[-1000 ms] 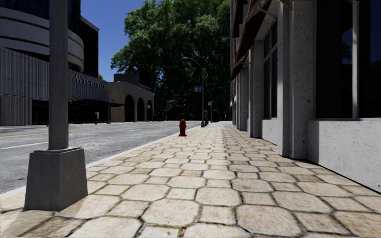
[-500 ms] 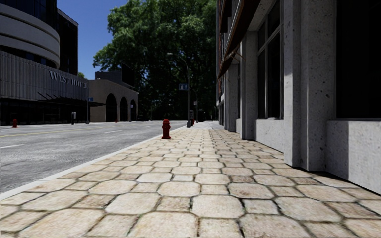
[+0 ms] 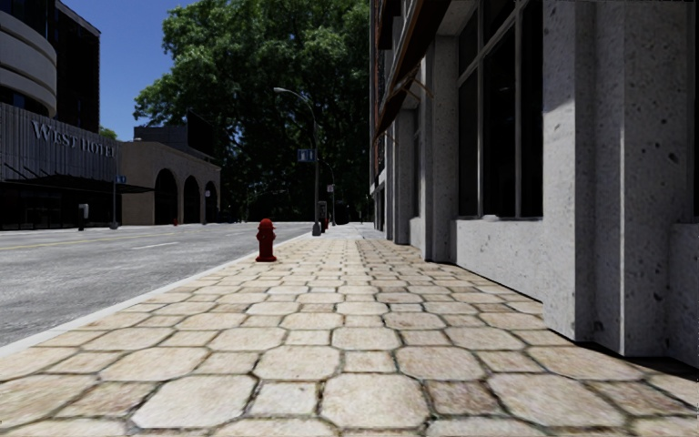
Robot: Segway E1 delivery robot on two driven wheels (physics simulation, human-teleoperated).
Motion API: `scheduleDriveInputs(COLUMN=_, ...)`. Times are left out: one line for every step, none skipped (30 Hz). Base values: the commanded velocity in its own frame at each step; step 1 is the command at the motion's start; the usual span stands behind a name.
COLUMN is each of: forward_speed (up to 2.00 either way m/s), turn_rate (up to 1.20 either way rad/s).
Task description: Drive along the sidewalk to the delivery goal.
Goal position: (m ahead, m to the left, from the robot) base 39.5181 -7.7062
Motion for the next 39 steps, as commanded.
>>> scheduleDriveInputs(forward_speed=2.0, turn_rate=0.0)
scheduleDriveInputs(forward_speed=2.0, turn_rate=0.0)
scheduleDriveInputs(forward_speed=2.0, turn_rate=0.0)
scheduleDriveInputs(forward_speed=2.0, turn_rate=0.0)
scheduleDriveInputs(forward_speed=2.0, turn_rate=0.0)
scheduleDriveInputs(forward_speed=2.0, turn_rate=0.0)
scheduleDriveInputs(forward_speed=2.0, turn_rate=0.0)
scheduleDriveInputs(forward_speed=2.0, turn_rate=0.0)
scheduleDriveInputs(forward_speed=2.0, turn_rate=0.0)
scheduleDriveInputs(forward_speed=2.0, turn_rate=0.0)
scheduleDriveInputs(forward_speed=2.0, turn_rate=0.0)
scheduleDriveInputs(forward_speed=2.0, turn_rate=0.0)
scheduleDriveInputs(forward_speed=2.0, turn_rate=0.0)
scheduleDriveInputs(forward_speed=2.0, turn_rate=0.0)
scheduleDriveInputs(forward_speed=2.0, turn_rate=0.0)
scheduleDriveInputs(forward_speed=2.0, turn_rate=0.0)
scheduleDriveInputs(forward_speed=2.0, turn_rate=0.0)
scheduleDriveInputs(forward_speed=2.0, turn_rate=0.0)
scheduleDriveInputs(forward_speed=2.0, turn_rate=0.0)
scheduleDriveInputs(forward_speed=2.0, turn_rate=0.0)
scheduleDriveInputs(forward_speed=2.0, turn_rate=0.0)
scheduleDriveInputs(forward_speed=2.0, turn_rate=0.0)
scheduleDriveInputs(forward_speed=2.0, turn_rate=0.0)
scheduleDriveInputs(forward_speed=2.0, turn_rate=0.0)
scheduleDriveInputs(forward_speed=2.0, turn_rate=0.0)
scheduleDriveInputs(forward_speed=2.0, turn_rate=0.0)
scheduleDriveInputs(forward_speed=2.0, turn_rate=0.0)
scheduleDriveInputs(forward_speed=2.0, turn_rate=0.0)
scheduleDriveInputs(forward_speed=2.0, turn_rate=0.0)
scheduleDriveInputs(forward_speed=2.0, turn_rate=0.0)
scheduleDriveInputs(forward_speed=2.0, turn_rate=0.0)
scheduleDriveInputs(forward_speed=2.0, turn_rate=0.0)
scheduleDriveInputs(forward_speed=2.0, turn_rate=0.0)
scheduleDriveInputs(forward_speed=2.0, turn_rate=0.0)
scheduleDriveInputs(forward_speed=2.0, turn_rate=0.0)
scheduleDriveInputs(forward_speed=2.0, turn_rate=0.0)
scheduleDriveInputs(forward_speed=2.0, turn_rate=0.0)
scheduleDriveInputs(forward_speed=2.0, turn_rate=0.0)
scheduleDriveInputs(forward_speed=2.0, turn_rate=0.0)
